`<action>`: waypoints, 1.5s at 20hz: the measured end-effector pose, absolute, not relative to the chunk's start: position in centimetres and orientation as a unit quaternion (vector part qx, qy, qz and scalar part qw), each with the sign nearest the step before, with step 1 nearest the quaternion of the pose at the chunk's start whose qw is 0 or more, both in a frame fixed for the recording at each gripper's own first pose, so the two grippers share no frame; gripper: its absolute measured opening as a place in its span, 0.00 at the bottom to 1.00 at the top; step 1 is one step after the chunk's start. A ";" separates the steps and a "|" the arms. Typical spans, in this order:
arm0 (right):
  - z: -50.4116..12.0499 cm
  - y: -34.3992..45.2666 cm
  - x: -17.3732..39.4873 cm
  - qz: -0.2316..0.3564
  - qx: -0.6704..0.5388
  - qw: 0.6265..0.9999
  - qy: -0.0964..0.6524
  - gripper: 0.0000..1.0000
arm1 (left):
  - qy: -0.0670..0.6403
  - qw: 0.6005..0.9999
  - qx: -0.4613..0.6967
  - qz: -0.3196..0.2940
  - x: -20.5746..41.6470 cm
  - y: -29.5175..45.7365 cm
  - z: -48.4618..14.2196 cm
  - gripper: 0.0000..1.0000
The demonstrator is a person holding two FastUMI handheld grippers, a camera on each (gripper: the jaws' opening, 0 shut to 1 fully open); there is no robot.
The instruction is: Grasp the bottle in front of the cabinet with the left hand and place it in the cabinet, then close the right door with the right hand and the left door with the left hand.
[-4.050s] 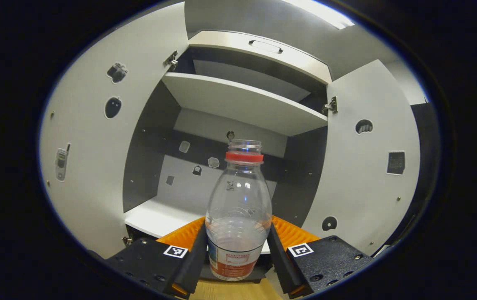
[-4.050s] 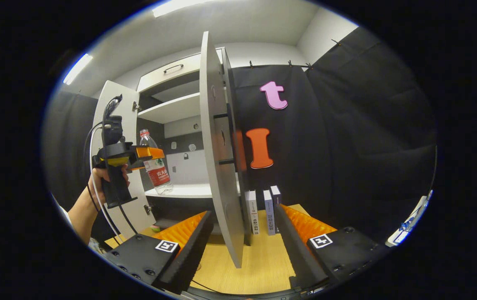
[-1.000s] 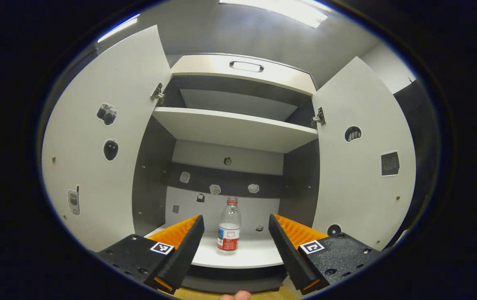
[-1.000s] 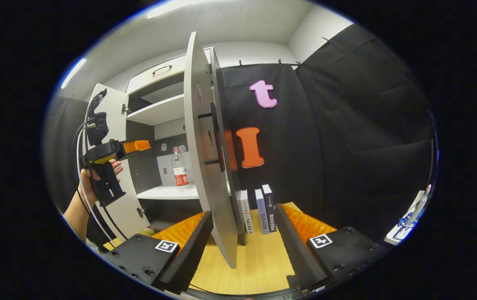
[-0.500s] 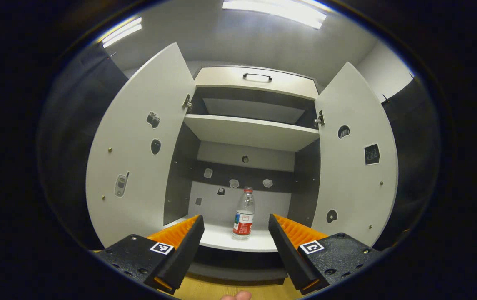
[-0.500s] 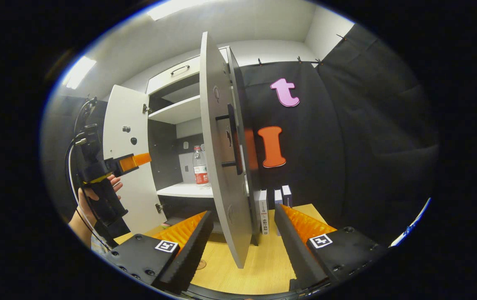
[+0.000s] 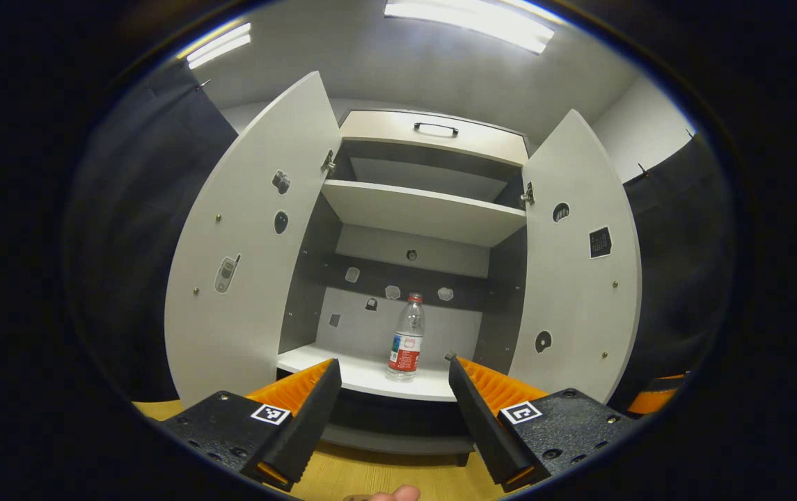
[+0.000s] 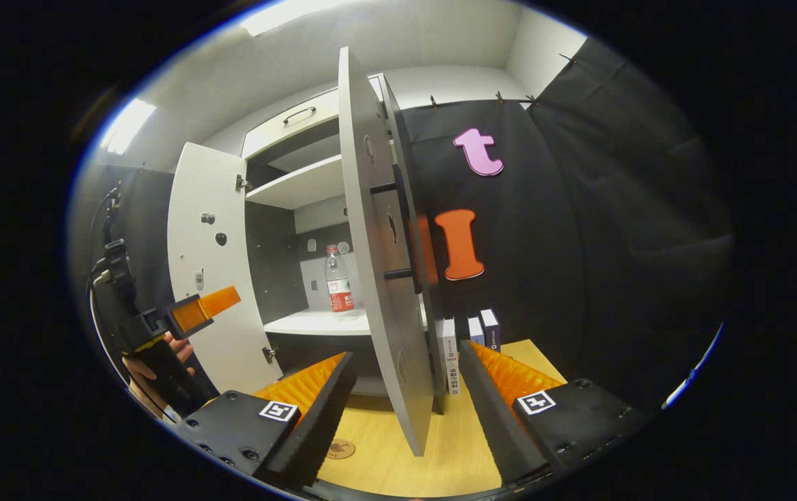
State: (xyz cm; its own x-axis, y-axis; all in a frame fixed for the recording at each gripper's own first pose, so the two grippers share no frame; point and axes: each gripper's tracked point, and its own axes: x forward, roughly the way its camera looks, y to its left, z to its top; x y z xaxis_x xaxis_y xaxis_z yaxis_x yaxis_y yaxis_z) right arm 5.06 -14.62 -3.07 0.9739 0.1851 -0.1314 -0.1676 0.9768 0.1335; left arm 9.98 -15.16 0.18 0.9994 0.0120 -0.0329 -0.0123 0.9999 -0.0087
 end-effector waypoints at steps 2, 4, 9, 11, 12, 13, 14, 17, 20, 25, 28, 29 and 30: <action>-2.8 -14.4 5.5 0.077 0.058 0.993 0.066 0.98 | 0.023 1.000 -0.005 -0.005 10.3 -15.0 -0.1 0.95; -2.6 -14.5 6.2 0.065 0.052 0.994 0.064 0.98 | 0.031 0.999 0.001 -0.016 10.6 -14.7 -0.7 0.95; 0.6 -15.5 7.8 0.039 0.046 0.997 0.039 0.98 | 0.035 0.999 0.024 -0.028 10.9 -13.9 -1.7 0.95; 2.5 -16.7 8.9 0.022 0.040 0.999 0.025 0.98 | 0.038 0.998 0.027 -0.036 10.7 -13.8 -2.1 0.95; 3.5 -17.3 9.4 0.015 0.039 0.999 0.018 0.98 | 0.041 0.998 0.024 -0.041 10.3 -13.8 -2.5 0.95; 4.7 -17.9 10.1 0.008 0.039 0.999 0.009 0.98 | 0.045 0.998 0.022 -0.044 10.1 -13.8 -2.8 0.95; 5.7 -18.6 10.8 0.002 0.037 0.999 0.001 0.98 | 0.048 0.998 0.021 -0.045 9.8 -13.5 -3.0 0.95; 7.3 -21.2 13.1 -0.039 0.022 0.999 -0.003 0.98 | 0.054 0.998 0.019 -0.038 9.1 -12.5 -3.3 0.95; 7.9 -21.5 15.2 -0.043 0.025 0.999 -0.006 0.98 | 0.062 0.998 0.007 -0.029 9.0 -11.5 -3.7 0.95; 7.6 -21.6 15.9 -0.036 0.028 0.999 -0.006 0.98 | 0.070 0.997 0.001 -0.013 8.8 -10.3 -4.2 0.95; 7.4 -20.8 15.9 -0.024 0.031 0.999 0.000 0.97 | 0.069 0.998 -0.005 -0.011 9.1 -10.2 -4.4 0.95; 7.5 -20.6 15.9 -0.020 0.030 0.999 -0.001 0.97 | 0.069 0.998 -0.007 -0.011 9.2 -10.3 -4.4 0.95; 7.6 -20.3 15.8 -0.021 0.025 0.999 0.000 1.00 | 0.070 0.997 -0.010 -0.011 9.2 -10.2 -4.5 0.95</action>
State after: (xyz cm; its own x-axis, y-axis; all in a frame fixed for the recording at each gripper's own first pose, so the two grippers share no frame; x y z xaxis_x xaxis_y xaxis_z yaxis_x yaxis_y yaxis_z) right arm 15.81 -20.30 7.59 0.9991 -0.0417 -0.0011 0.0417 0.9978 0.0508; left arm 9.20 -10.24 -4.50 0.9901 -0.0232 -0.1385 0.0203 0.9995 -0.0223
